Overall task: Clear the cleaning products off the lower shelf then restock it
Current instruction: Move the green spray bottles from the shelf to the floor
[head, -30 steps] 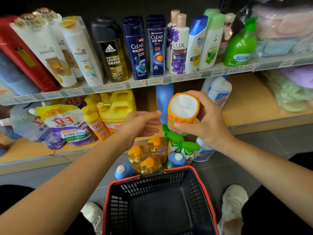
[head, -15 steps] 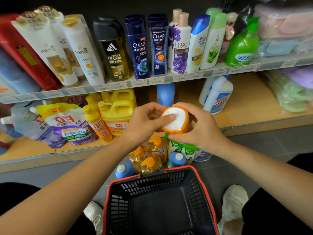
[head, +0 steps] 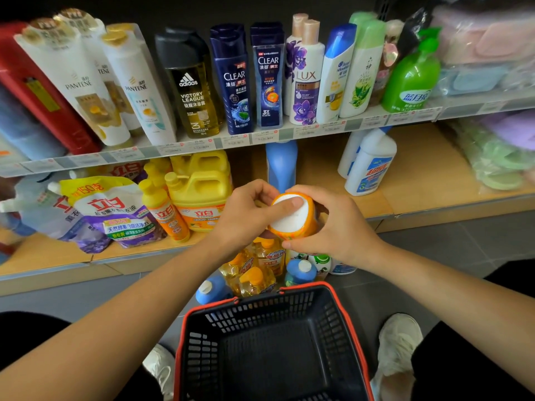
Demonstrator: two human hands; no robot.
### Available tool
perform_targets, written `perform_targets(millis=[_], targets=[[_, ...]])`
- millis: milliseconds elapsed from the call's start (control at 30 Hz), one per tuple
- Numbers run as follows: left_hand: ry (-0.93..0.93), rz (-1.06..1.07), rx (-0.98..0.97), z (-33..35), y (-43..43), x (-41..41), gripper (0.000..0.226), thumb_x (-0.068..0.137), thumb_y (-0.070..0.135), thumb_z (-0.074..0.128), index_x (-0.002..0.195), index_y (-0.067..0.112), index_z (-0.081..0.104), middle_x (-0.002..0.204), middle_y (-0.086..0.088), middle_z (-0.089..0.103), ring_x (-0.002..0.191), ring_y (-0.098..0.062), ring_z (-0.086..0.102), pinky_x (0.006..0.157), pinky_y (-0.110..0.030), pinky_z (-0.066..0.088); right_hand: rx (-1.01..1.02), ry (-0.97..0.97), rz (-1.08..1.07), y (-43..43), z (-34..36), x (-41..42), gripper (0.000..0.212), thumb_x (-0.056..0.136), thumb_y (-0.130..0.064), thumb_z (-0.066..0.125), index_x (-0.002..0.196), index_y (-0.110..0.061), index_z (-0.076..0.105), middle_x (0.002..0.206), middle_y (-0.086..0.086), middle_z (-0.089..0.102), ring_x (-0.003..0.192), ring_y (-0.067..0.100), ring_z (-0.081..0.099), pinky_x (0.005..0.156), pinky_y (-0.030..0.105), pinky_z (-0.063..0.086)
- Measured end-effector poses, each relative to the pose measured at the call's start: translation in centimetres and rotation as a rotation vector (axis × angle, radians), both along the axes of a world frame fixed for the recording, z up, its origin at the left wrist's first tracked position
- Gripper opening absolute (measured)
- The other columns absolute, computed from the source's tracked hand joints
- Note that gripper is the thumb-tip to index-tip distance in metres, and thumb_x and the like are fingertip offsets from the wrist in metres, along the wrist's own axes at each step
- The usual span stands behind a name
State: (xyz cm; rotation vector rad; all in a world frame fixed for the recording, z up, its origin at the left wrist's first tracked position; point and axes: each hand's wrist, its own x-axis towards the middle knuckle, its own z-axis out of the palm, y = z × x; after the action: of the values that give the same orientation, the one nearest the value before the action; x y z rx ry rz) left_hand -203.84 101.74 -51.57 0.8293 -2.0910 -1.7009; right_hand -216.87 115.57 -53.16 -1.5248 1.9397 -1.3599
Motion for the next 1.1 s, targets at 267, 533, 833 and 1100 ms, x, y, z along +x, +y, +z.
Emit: perform_targets(millis=[267,533,833,1100], targets=[[-0.030,-0.087,-0.055,0.2,-0.2,0.2,0.044,0.072,0.039,0.084,0.101,0.013,0.063,0.104,-0.011,0.067,0.086,-0.024,0.073,0.063,-0.036,0.063,0.024,-0.012,-0.004,-0.2,0.0,-0.6,0.079,0.059,-0.033,0.097,0.128,-0.025,0.061,0.116,-0.013,0.067,0.106,0.005,0.064,0.084,0.018,0.054],[0.068,-0.117,0.041,-0.8,-1.1,0.2,0.025,0.105,0.012,0.050,0.119,0.016,0.069,0.107,-0.011,0.074,0.093,-0.014,0.072,0.077,-0.031,0.062,0.074,-0.121,-0.052,-0.8,-0.2,-2.5,0.063,0.059,-0.031,0.097,0.114,-0.025,0.066,0.105,-0.012,0.069,0.099,0.006,0.066,0.078,0.023,0.057],[-0.415,-0.257,-0.366,-6.3,-2.9,0.7,0.056,0.094,0.029,0.070,0.145,0.023,0.049,0.132,0.000,0.061,0.114,-0.019,0.059,0.091,-0.031,0.052,0.051,-0.435,-0.242,-0.1,0.1,-5.6,0.047,0.069,-0.027,0.091,0.110,-0.022,0.069,0.103,-0.003,0.076,0.098,0.012,0.072,0.081,0.031,0.060],[-0.289,-0.219,-0.093,-8.8,-2.7,0.9,0.023,0.096,0.016,0.067,0.120,0.017,0.067,0.113,-0.003,0.070,0.102,-0.029,0.067,0.087,-0.043,0.058,0.027,-0.734,-0.365,1.2,-0.5,-7.8,0.032,0.080,-0.030,0.082,0.109,-0.019,0.071,0.102,-0.002,0.076,0.101,0.016,0.073,0.079,0.031,0.058]])
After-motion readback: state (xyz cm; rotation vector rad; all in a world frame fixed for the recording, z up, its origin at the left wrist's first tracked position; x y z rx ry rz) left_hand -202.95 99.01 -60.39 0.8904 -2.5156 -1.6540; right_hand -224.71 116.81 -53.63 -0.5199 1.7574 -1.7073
